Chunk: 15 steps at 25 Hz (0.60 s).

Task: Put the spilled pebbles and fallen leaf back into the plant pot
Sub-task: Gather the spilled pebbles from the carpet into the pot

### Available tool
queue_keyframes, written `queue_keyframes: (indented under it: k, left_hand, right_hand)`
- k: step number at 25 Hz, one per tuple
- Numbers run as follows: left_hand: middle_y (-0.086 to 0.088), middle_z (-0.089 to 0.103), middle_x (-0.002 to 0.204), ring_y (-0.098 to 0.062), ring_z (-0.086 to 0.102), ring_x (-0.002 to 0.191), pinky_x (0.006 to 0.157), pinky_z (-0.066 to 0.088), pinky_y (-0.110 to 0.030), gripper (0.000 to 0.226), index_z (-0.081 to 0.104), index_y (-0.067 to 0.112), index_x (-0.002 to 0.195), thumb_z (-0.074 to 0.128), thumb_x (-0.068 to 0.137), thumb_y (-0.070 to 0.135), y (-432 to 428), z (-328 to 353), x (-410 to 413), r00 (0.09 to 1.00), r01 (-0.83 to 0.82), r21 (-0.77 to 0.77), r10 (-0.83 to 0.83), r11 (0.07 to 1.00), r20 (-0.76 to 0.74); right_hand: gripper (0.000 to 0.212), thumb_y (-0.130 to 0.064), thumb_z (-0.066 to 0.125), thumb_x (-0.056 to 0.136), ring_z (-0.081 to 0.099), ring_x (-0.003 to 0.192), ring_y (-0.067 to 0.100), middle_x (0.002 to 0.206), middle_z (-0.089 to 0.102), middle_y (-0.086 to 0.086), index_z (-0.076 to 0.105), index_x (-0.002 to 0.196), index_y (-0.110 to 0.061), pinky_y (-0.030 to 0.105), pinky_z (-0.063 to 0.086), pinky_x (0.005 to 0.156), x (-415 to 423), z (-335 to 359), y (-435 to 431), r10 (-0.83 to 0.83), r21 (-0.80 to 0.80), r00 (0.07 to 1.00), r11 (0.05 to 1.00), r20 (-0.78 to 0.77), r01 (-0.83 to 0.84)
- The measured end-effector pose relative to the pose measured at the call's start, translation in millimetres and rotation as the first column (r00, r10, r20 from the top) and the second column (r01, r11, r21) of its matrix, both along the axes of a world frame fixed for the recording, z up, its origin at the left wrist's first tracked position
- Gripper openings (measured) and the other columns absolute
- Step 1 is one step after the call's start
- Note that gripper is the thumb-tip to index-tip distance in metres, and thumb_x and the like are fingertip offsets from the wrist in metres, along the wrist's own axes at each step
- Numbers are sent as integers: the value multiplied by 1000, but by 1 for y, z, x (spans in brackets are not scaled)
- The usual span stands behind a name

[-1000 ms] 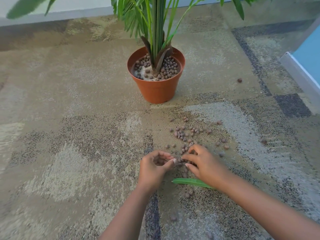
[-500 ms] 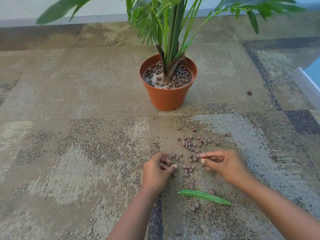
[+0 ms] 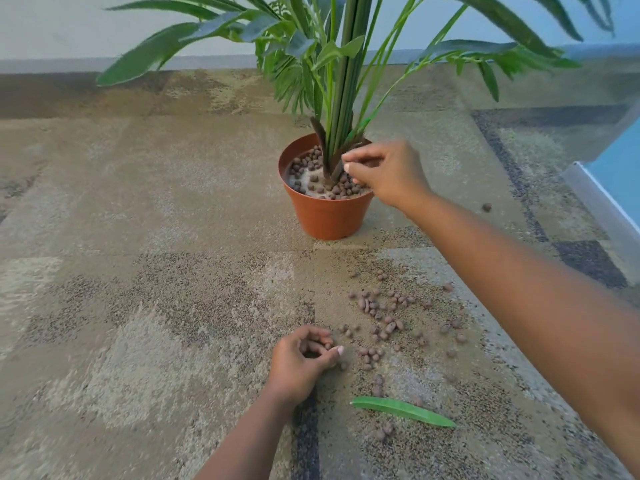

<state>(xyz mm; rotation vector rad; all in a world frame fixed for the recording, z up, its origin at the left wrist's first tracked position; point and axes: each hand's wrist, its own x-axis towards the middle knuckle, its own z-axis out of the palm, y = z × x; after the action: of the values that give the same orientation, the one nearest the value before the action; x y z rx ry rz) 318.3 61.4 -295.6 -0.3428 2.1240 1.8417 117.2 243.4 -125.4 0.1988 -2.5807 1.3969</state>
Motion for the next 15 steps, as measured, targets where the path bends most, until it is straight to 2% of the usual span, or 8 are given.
queue_keyframes:
  k: [5,7,9,10,11,13,15]
  left_hand:
    - [2,73,83,-16,69,74,71,61,-34,27,71,26,88,87,67,21,3,0,2,1000,-18,-41,18,999,-11]
    - [3,73,82,-14,69,73,70,61,-32,26,71,27,87,88,67,22,3,0,2,1000,-19,-58,18,998,-17]
    - [6,73,82,-12,68,72,69,61,-31,26,71,27,87,87,67,22,4,-1,2,1000,-6,-68,4,998,-29]
    - [8,73,82,-11,68,71,69,61,-30,27,70,26,88,87,67,21,5,-1,2,999,-5,-75,3,997,-34]
    - [9,73,82,-11,68,71,68,61,-31,27,70,25,89,87,68,21,6,-2,2,999,-9,-83,6,996,-41]
    - [6,73,82,-15,69,72,67,61,-32,28,69,23,90,86,68,19,10,-3,1,998,-42,-94,37,995,-53]
    - [0,72,81,-22,69,72,65,61,-33,30,68,23,92,86,69,16,15,-4,0,994,-95,-83,90,992,-55]
  right_hand:
    - [23,-18,67,88,64,104,11,113,71,1,73,110,-17,31,51,96,-7,-14,-26,95,192,995,977,-30,-88]
    - [23,-16,67,88,63,105,9,118,69,3,72,110,-17,19,51,91,6,-21,-15,75,137,995,988,-71,-64]
    - [21,-14,66,88,62,94,3,113,70,1,71,108,-19,4,49,77,23,-33,14,-7,88,996,996,-87,14]
    - [21,-15,65,88,63,90,2,111,71,0,70,108,-20,4,50,74,34,-42,34,-61,87,996,994,-65,66]
    - [21,-17,65,89,64,89,4,111,71,-1,69,109,-20,9,53,74,46,-52,57,-124,105,992,987,-21,126]
    - [23,-23,63,91,68,96,19,115,69,-1,67,113,-20,28,56,81,74,-77,106,-272,210,959,945,84,250]
    - [33,-32,58,94,59,115,27,126,63,4,62,123,-17,37,44,94,105,-109,143,-354,395,918,880,178,263]
